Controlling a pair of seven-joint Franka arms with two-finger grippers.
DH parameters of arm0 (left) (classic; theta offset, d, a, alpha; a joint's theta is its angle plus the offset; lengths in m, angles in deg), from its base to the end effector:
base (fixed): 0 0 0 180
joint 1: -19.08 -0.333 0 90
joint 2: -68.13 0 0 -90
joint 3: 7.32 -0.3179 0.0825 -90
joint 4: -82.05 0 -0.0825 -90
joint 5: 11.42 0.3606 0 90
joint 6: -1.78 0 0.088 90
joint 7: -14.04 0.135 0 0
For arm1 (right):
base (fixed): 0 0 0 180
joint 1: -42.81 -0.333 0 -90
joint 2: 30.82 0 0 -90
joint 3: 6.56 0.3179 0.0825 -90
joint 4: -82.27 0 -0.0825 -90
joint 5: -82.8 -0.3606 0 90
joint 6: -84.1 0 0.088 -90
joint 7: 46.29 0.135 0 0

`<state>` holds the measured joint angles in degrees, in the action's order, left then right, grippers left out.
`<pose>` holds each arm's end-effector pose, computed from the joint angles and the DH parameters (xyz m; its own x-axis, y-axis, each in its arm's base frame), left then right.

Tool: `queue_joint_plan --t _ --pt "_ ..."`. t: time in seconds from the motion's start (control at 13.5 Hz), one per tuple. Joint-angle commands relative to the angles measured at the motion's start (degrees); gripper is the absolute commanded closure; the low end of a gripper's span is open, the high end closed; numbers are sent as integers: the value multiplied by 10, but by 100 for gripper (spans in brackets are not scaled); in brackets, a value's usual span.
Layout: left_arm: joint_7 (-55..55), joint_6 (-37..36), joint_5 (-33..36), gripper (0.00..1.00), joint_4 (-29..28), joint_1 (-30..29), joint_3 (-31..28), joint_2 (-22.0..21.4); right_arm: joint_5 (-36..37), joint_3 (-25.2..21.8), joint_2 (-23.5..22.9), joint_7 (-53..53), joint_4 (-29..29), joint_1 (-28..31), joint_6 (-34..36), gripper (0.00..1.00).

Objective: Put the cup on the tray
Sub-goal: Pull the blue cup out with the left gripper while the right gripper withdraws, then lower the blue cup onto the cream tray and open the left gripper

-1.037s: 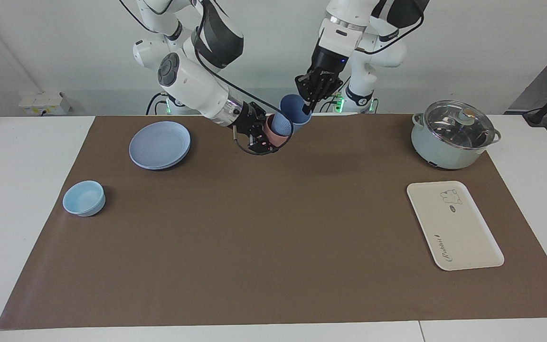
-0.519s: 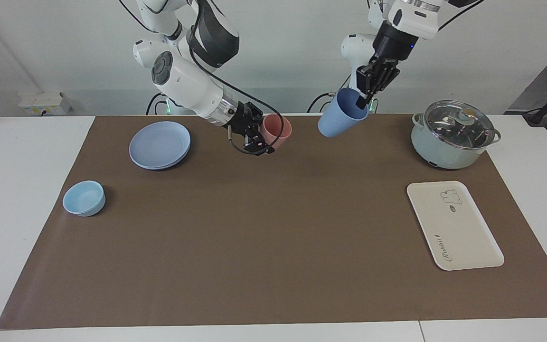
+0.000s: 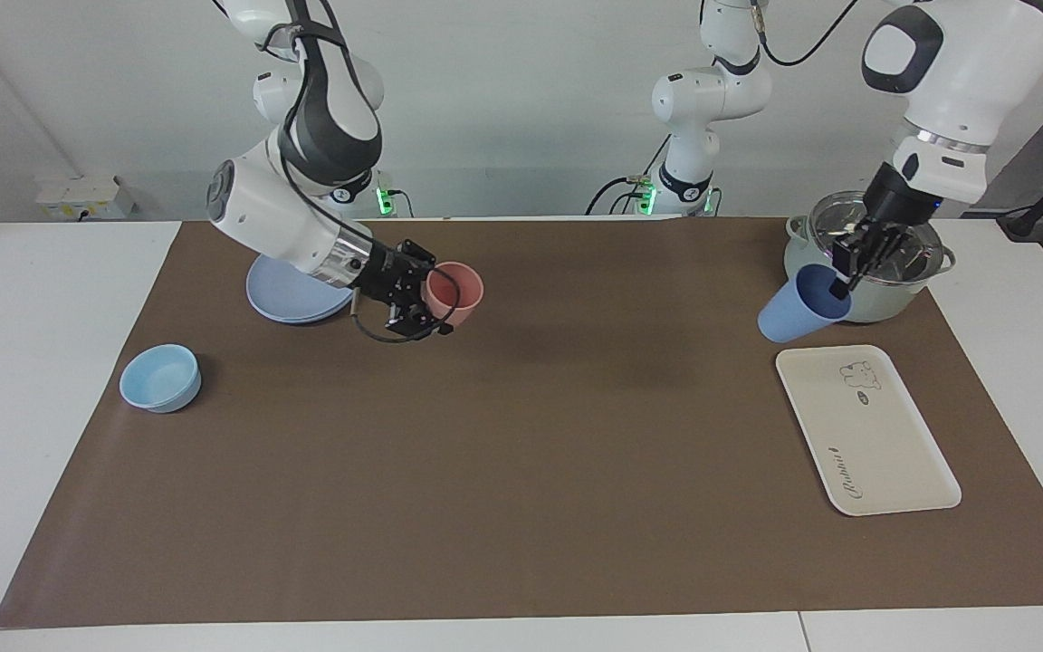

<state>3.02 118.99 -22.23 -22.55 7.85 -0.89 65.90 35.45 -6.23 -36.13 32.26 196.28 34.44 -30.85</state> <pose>0.5593 0.0310 0.5504 0.9135 0.3488 0.2096 0.3026 -0.9266 0.2231 0.5414 0.1462 0.4200 -0.0567 -0.7424 -0.6676 -0.9978 0.0189 0.0637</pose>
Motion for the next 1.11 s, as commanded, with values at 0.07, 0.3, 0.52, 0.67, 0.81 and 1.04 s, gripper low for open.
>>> queue_joint_plan --t 0.07,0.3,0.52,0.67,0.81,1.04 --pt "181 133 -14 100 -9 -103 8 115 -43 6 -11 -132 24 82 29 100" --pt "180 185 -17 100 -23 -103 8 143 -44 6 -39 -223 24 144 58 100" --pt "181 246 -66 100 -104 -108 8 135 -46 8 -86 -310 15 198 82 100" --pt "183 255 -69 100 -104 -104 8 135 -66 7 -133 -372 -8 228 104 100" --pt "194 249 -66 0 -95 -99 8 137 -64 6 -168 -409 -41 248 114 100" --pt "192 143 -41 0 -28 -75 7 119 -60 6 -196 -415 -61 274 123 100"
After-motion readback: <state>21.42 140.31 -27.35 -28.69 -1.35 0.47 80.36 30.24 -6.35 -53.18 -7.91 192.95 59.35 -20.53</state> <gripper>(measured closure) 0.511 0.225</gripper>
